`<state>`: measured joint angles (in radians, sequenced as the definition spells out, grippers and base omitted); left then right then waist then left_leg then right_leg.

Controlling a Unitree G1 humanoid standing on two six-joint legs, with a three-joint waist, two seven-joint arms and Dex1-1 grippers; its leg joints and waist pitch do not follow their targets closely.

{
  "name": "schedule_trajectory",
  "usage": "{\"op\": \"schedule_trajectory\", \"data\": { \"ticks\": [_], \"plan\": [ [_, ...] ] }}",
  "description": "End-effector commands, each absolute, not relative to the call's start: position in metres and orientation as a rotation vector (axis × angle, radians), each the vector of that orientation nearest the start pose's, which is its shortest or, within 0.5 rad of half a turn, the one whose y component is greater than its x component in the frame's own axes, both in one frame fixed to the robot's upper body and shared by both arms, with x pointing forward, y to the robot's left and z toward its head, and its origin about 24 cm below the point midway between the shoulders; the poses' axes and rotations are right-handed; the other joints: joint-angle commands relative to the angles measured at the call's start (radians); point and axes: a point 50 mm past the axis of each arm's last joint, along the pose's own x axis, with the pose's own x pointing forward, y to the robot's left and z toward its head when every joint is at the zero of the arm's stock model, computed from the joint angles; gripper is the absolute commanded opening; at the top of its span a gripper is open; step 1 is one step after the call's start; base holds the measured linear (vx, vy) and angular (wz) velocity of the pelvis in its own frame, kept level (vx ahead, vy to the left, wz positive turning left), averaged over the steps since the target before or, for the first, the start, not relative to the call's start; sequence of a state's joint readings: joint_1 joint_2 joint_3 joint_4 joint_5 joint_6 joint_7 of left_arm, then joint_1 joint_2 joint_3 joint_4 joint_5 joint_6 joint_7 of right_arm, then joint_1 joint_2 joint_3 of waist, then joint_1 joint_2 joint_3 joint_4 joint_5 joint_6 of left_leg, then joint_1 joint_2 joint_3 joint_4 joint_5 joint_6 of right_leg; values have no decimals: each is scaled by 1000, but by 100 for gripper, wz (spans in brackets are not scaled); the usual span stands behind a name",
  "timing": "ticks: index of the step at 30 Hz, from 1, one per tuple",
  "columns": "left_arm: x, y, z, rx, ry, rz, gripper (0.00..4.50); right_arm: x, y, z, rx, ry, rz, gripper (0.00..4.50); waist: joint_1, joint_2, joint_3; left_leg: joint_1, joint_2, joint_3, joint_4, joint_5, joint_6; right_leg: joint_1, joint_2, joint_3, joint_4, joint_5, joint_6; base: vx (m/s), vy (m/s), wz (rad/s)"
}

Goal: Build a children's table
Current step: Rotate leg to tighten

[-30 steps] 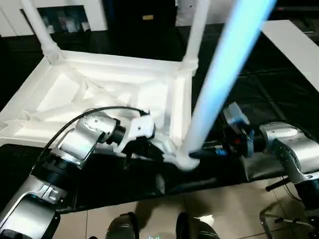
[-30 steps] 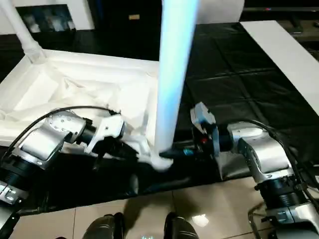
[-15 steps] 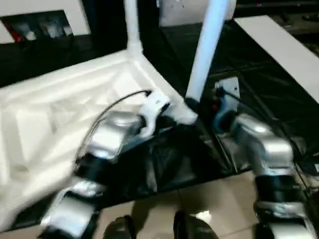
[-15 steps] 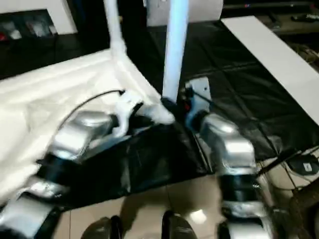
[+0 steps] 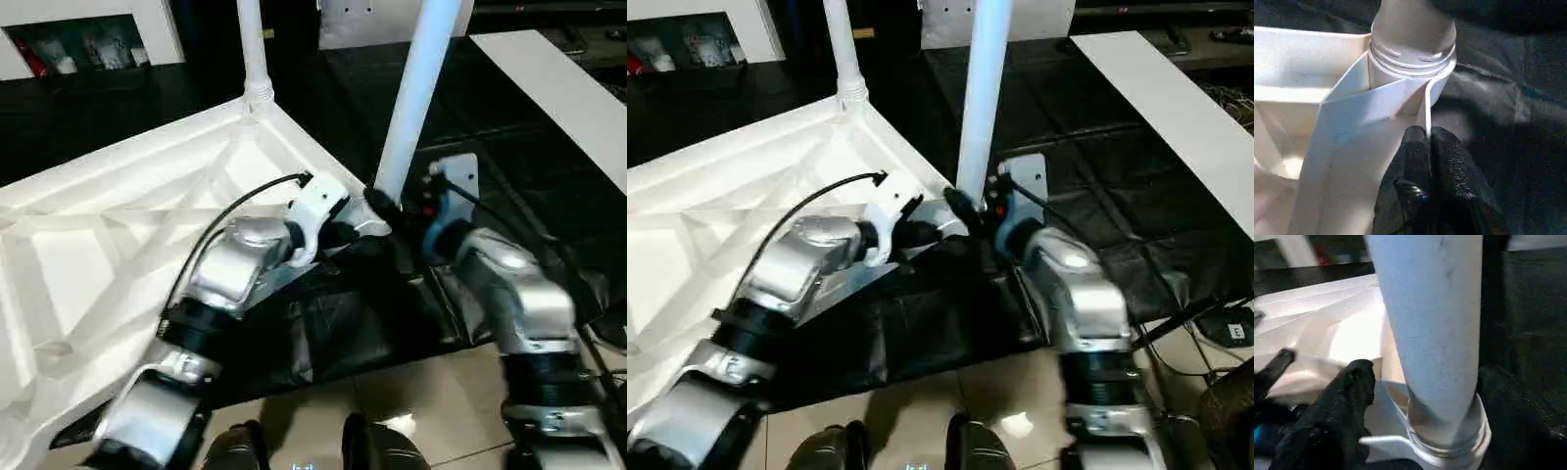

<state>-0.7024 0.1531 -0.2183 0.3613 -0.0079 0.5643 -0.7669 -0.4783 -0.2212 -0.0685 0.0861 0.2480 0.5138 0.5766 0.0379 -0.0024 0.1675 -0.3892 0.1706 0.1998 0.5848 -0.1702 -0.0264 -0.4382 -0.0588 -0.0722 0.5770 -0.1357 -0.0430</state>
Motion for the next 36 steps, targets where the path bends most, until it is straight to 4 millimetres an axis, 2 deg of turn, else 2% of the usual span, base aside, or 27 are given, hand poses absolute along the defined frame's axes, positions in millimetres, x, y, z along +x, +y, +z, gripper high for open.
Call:
{"op": "schedule_trajectory", "data": {
  "ticks": [1, 3, 4, 7, 10, 14, 15, 19, 25, 26, 28, 31, 32, 36],
  "plan": [
    [336, 68, 112, 259, 303, -1064, 0, 321, -145, 124, 55, 101, 720, 395, 7, -7, -97, 16, 51, -30, -56, -98, 129, 77, -89, 54, -63, -237, -200, 0, 0, 0],
    [329, 81, 110, 323, 291, -1194, 0, 318, -160, 125, -20, 129, 815, 400, 14, -9, -97, 19, 50, -34, -56, -109, 128, 80, -92, 52, -67, -280, -188, 0, 0, 0],
    [327, 84, 110, 342, 280, -1234, 0, 316, -163, 126, -43, 132, 861, 422, 12, -6, -93, 20, 54, -31, -57, -111, 123, 74, -91, 56, -66, -283, -188, 0, 0, 0],
    [322, 89, 110, 366, 275, -1331, 0, 307, -169, 126, -85, 153, 1006, 438, 17, -5, -94, 26, 56, -29, -56, -133, 117, 71, -91, 56, -67, -300, -186, 0, 0, 0],
    [317, 95, 108, 421, 299, -1415, 0, 300, -174, 127, -108, 182, 1130, 447, 31, -1, -92, 31, 64, -31, -60, -143, 111, 66, -92, 55, -66, -310, -197, 0, 0, 0],
    [312, 103, 104, 504, 326, -1515, 0, 291, -178, 129, -133, 224, 1294, 447, 49, -3, -94, 33, 66, -28, -58, -135, 115, 67, -93, 58, -60, -280, -210, 0, 0, 0],
    [311, 104, 104, 517, 330, -1531, 0, 289, -178, 130, -135, 229, 1317, 447, 53, -4, -93, 29, 66, -28, -58, -134, 115, 68, -94, 58, -59, -283, -209, 0, 0, 0],
    [305, 112, 101, 593, 363, -1634, 0, 282, -179, 127, -177, 264, 1449, 410, 53, -8, -89, 27, 64, -30, -59, -153, 103, 67, -97, 58, -66, -353, -187, 0, 0, 0],
    [301, 113, 101, 652, 371, -1710, 0, 283, -176, 121, -203, 297, 1506, 364, 51, -10, -89, 27, 66, -30, -61, -150, 95, 65, -97, 58, -63, -343, -202, 0, 0, 0],
    [300, 113, 102, 660, 370, -1726, 0, 283, -174, 119, -208, 295, 1513, 364, 50, -12, -89, 27, 66, -29, -61, -150, 94, 65, -97, 58, -63, -344, -202, 0, 0, 0],
    [300, 113, 102, 666, 367, -1738, 0, 284, -173, 118, -217, 294, 1519, 325, 49, -13, -88, 26, 65, -30, -61, -148, 92, 66, -98, 59, -62, -350, -197, 0, 0, 0],
    [300, 112, 104, 680, 358, -1756, 0, 286, -169, 116, -223, 280, 1523, 316, 47, -14, -89, 24, 64, -29, -60, -143, 96, 66, -97, 58, -62, -349, -198, 0, 0, 0],
    [300, 111, 104, 681, 357, -1761, 0, 285, -168, 116, -222, 279, 1530, 291, 48, -14, -89, 24, 64, -30, -60, -142, 96, 66, -97, 58, -62, -349, -197, 0, 0, 0],
    [300, 111, 104, 686, 357, -1771, 0, 285, -165, 115, -211, 277, 1551, 270, 47, -13, -88, 25, 65, -29, -60, -139, 101, 66, -95, 58, -61, -336, -200, 0, 0, 0]
  ]
}}
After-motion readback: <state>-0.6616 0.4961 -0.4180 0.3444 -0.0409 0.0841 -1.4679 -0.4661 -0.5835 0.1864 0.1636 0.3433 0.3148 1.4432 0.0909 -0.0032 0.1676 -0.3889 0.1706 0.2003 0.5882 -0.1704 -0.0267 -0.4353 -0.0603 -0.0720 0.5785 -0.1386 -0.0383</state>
